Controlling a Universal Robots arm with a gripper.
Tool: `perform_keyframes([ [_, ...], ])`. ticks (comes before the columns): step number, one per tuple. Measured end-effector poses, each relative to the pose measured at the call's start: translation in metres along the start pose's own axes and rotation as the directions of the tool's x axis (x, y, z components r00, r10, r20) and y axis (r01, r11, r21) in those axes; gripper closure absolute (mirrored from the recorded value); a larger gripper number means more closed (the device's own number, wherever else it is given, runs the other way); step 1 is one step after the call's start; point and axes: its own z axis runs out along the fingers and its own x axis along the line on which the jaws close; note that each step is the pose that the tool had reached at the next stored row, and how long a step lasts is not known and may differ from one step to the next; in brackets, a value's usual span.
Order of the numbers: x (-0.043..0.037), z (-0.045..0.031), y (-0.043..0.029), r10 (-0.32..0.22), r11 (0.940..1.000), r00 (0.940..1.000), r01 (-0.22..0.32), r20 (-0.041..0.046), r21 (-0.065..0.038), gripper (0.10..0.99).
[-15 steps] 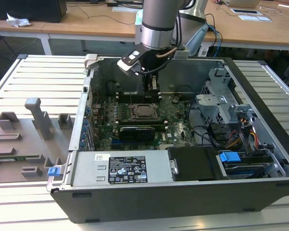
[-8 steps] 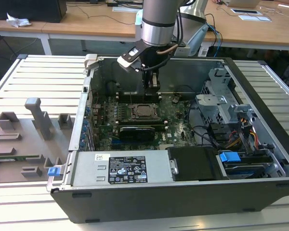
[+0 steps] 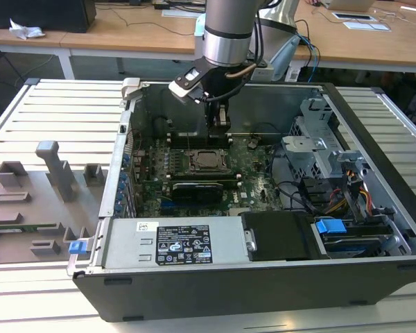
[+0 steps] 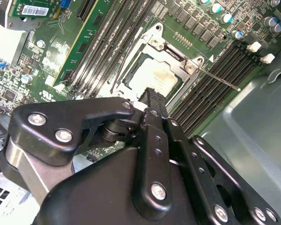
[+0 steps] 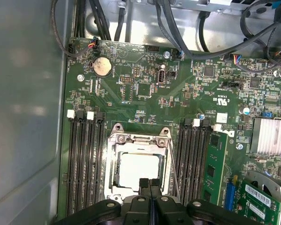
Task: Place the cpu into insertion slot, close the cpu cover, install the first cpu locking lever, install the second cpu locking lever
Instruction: 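Close the cpu cover, then install the first cpu locking lever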
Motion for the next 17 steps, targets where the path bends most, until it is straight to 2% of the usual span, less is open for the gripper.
perform_keyframes([
  [4,0.0000,-0.0002,0.0000,0.000,1.0000,1.0000,0.000,0.0000,0.000,0.980],
  [7,0.0000,-0.0002,0.0000,-0.057,0.9984,0.9984,0.057,0.0030,-0.003,0.980],
  [10,0.0000,-0.0002,0.0000,-0.144,0.9895,0.9895,0.144,0.0078,-0.008,0.980],
  [12,0.0000,-0.0002,0.0000,-0.199,0.9799,0.9799,0.199,0.0110,-0.011,0.980],
  [13,0.0000,-0.0002,0.0000,-0.238,0.9711,0.9711,0.238,0.0134,-0.013,0.980],
  [15,0.0000,-0.0001,0.0000,-0.349,0.9367,0.9367,0.350,0.0209,-0.018,0.980],
  [17,0.0000,-0.0001,0.0000,-0.386,0.9220,0.9221,0.387,0.0235,-0.020,0.980],
])
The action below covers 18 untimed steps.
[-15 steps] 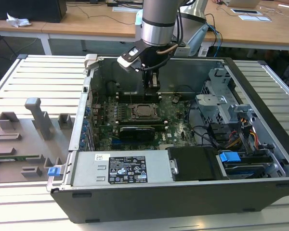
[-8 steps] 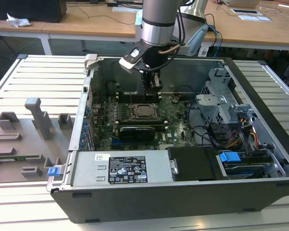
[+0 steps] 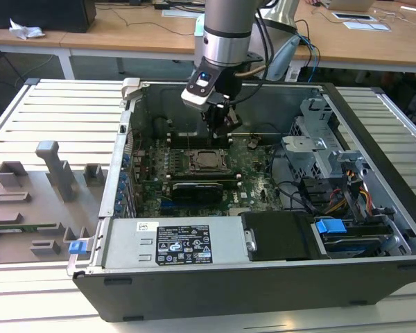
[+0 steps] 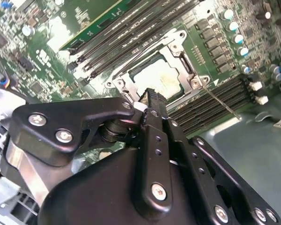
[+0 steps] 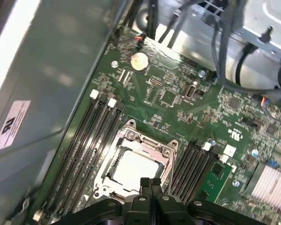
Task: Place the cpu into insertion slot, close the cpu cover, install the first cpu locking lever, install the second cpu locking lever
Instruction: 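Install the first cpu locking lever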
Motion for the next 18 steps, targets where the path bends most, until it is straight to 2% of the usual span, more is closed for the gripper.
perform_keyframes([
  [3,0.0000,0.0000,0.0000,-0.050,0.9987,0.9987,0.050,0.0026,-0.003,0.980],
  [5,0.0000,0.0000,0.0000,-0.100,0.9950,0.9950,0.100,0.0052,-0.006,0.980],
  [9,0.0000,0.0000,0.0000,-0.149,0.9887,0.9887,0.149,0.0080,-0.009,0.980],
  [13,0.0000,0.0000,0.0000,-0.201,0.9795,0.9795,0.201,0.0111,-0.011,0.980],
  [15,0.0000,0.0000,0.0000,-0.238,0.9711,0.9711,0.238,0.0134,-0.013,0.980],
  [17,0.0000,0.0000,0.0000,-0.256,0.9664,0.9664,0.257,0.0146,-0.014,0.980],
  [18,0.0000,0.0000,0.0000,-0.275,0.9611,0.9612,0.276,0.0158,-0.015,0.980],
])
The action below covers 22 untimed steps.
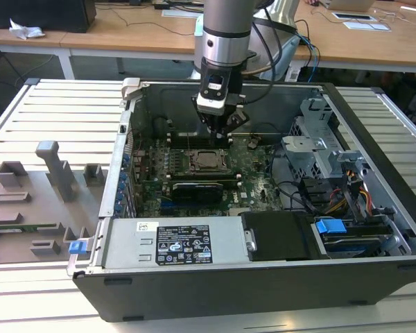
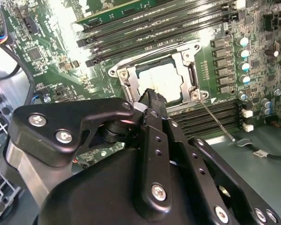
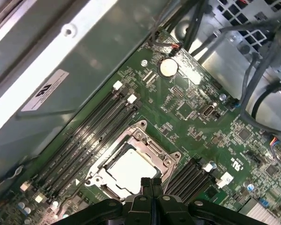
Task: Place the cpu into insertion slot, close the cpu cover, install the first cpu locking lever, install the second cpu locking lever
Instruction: 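Install the first cpu locking lever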
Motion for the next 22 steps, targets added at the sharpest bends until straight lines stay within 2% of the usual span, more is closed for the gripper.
perform_keyframes([
  [8,0.0000,0.0000,0.0000,-0.093,0.9957,0.9957,0.093,0.0048,-0.005,0.980],
  [11,0.0000,0.0000,0.0000,-0.145,0.9894,0.9894,0.145,0.0077,-0.008,0.980],
  [15,0.0000,0.0000,0.0000,-0.215,0.9766,0.9766,0.215,0.0119,-0.012,0.980],
  [18,0.0000,0.0000,0.0000,-0.244,0.9696,0.9696,0.244,0.0138,-0.013,0.980],
  [22,0.0000,0.0000,0.0000,-0.290,0.9567,0.9568,0.291,0.0168,-0.016,0.980],
])
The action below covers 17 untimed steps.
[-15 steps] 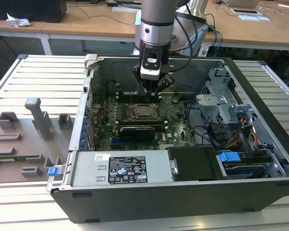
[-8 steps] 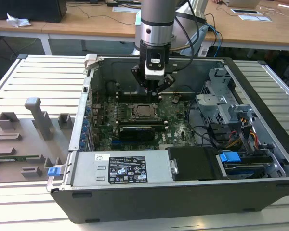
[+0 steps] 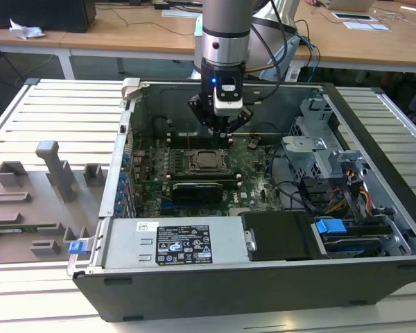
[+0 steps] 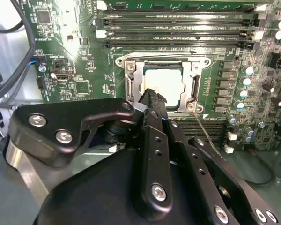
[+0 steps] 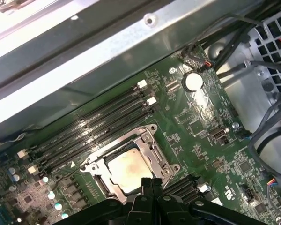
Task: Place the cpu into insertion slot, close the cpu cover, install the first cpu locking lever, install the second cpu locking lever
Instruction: 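Install the first cpu locking lever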
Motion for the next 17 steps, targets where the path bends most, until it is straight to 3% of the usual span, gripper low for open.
perform_keyframes([
  [9,0.0000,0.0000,0.0000,-0.095,0.9955,0.9955,0.095,0.0049,-0.006,0.980],
  [17,0.0000,0.0000,0.0000,-0.187,0.9823,0.9824,0.187,0.0102,-0.011,0.980],
])
